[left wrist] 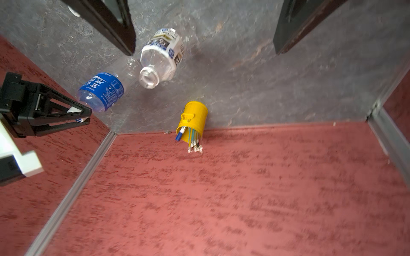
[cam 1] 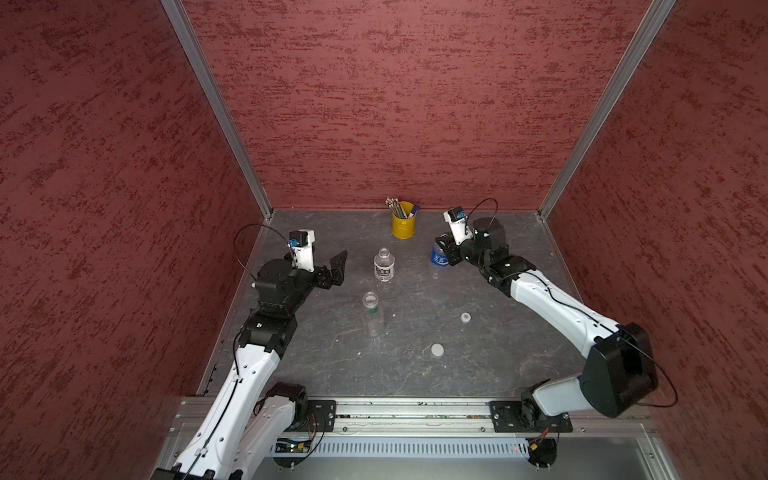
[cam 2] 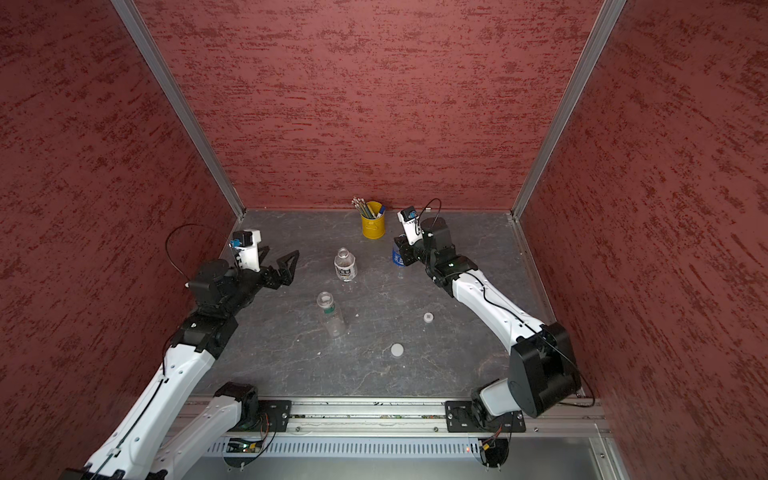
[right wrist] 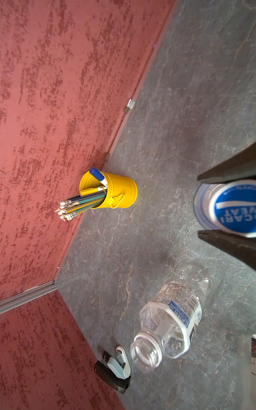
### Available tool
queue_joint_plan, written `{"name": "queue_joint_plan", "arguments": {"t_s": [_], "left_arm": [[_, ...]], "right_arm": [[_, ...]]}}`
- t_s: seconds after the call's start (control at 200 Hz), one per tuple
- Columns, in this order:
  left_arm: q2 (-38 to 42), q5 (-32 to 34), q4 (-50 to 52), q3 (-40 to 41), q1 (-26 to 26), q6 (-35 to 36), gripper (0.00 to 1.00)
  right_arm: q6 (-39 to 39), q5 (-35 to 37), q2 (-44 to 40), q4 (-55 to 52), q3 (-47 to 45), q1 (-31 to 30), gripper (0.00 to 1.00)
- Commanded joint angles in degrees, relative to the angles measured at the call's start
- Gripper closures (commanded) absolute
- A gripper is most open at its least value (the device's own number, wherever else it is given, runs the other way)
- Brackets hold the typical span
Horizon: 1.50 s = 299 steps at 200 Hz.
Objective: Screw on the bottle caps
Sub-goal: Place the plastic bottle at the center of the board, then pick up the plastic bottle at the center of the board.
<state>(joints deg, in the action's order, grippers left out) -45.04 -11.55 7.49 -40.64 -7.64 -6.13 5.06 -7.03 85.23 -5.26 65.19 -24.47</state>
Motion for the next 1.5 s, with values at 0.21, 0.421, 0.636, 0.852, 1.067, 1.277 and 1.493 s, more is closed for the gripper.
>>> {"name": "queue_joint_plan", "arguments": {"t_s": [0.21, 0.421, 0.636, 0.852, 1.067, 1.277, 1.493], "left_arm": [[1.0, -5.4, 4.4, 0.5, 0.9, 0.7, 0.00], [3.0, -7.0, 3.0, 2.0, -0.8, 4.7, 0.00], [3.6, -7.0, 3.5, 2.1, -0.9, 6.3, 0.00], [4.0, -7.0, 3.5, 2.5, -0.8, 6.1, 0.00], [6.9, -1.4, 5.9, 3.8, 0.7, 4.9, 0.00], [10.3, 4.1, 9.7, 4.9, 3.7, 3.2, 0.00], [11.0, 3.6, 11.1, 5.6, 6.1, 1.8, 0.00]], "right_arm": [[-2.6, 1.9, 6.3, 2.7, 2.9, 0.6, 0.80], [-2.7, 1.0, 6.7, 1.3, 2.6, 0.6, 0.70], [-2.3, 2.7, 3.5, 1.1, 2.0, 0.6, 0.45], [-2.1, 8.0, -1.3, -0.4, 2.4, 0.0, 0.27], [0.5, 7.5, -7.5, -9.2, 6.0, -9.1, 0.21], [1.3, 2.8, -7.0, -13.4, 7.0, -25.0, 0.20], [1.9, -0.7, -2.1, -11.2, 8.1, -33.6, 0.21]]}}
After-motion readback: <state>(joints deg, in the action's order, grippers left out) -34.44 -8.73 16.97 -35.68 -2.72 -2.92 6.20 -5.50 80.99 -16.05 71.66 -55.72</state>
